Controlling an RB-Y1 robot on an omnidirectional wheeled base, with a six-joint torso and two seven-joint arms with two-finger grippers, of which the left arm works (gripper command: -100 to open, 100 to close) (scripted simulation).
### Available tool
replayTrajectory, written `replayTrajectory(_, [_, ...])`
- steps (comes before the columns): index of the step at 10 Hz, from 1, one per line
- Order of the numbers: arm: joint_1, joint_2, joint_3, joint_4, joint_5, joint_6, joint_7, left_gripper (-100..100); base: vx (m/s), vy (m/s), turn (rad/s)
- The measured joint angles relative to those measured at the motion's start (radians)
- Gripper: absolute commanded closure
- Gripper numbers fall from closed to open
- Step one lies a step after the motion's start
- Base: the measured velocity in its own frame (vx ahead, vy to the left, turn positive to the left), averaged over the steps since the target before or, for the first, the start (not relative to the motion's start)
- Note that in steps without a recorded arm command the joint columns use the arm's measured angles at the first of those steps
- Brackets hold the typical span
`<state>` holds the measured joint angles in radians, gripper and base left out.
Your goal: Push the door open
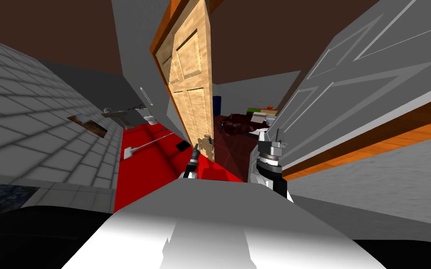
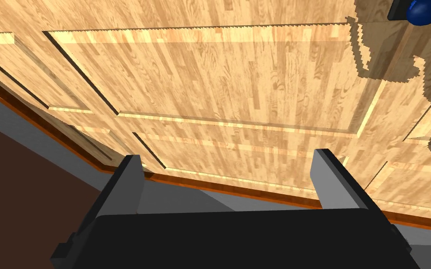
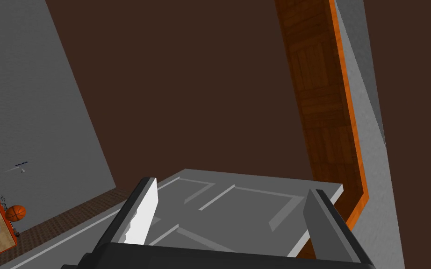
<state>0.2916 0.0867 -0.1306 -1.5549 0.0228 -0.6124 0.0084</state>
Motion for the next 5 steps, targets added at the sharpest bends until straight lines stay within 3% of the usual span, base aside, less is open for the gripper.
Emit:
replayTrajectory(2, [-0.014,0.000,-0.015,0.038,-0.004,-0.001,0.004,-100,0.044,0.065,-0.050])
replayTrajectory(5, [-0.047,0.001,-0.039,0.135,-0.009,-0.030,0.011,-100,0.074,0.107,-0.127])
